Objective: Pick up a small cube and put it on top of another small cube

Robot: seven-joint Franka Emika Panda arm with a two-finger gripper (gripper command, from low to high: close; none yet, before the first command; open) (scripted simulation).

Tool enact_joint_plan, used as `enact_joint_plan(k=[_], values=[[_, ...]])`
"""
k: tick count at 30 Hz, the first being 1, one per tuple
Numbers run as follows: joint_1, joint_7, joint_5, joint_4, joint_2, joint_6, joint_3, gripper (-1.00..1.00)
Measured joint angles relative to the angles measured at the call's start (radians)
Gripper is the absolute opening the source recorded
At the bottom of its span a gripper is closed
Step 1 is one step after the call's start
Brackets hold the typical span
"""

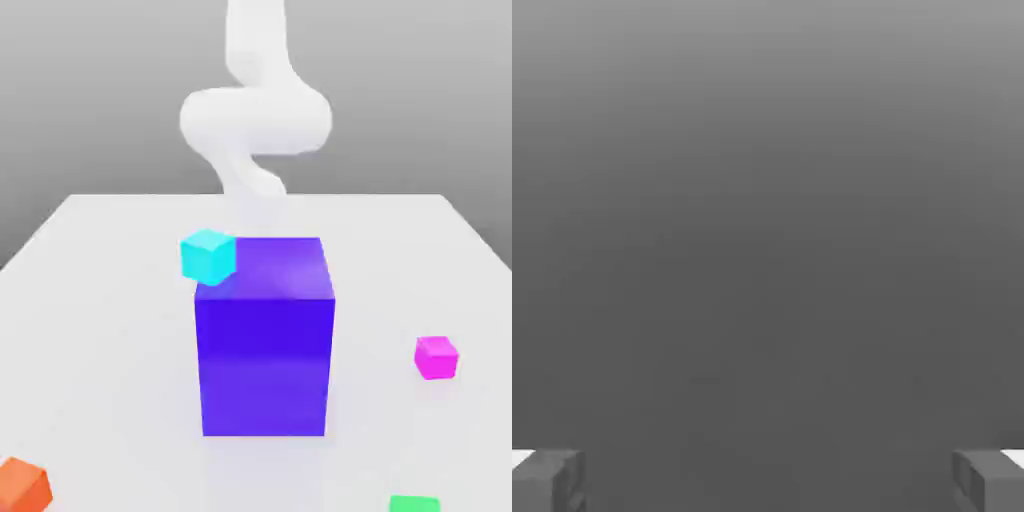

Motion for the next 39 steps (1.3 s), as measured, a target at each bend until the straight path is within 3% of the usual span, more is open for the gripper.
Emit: enact_joint_plan(k=[15,20,27,28,35,39], values=[[0.413,-0.557,0.004,-0.338,0.559,0.369,0.16,0.0],[0.528,-0.698,-0.039,-0.442,0.742,0.49,0.231,0.0],[0.661,-0.594,-0.218,-0.414,0.997,0.687,0.068,0.0],[0.678,-0.588,-0.225,-0.41,1.018,0.703,0.05,-1.0],[0.68,-0.587,-0.225,-0.41,1.015,0.7,0.049,-1.0],[0.617,-0.656,-0.135,-0.436,0.892,0.603,0.133,-1.0]])
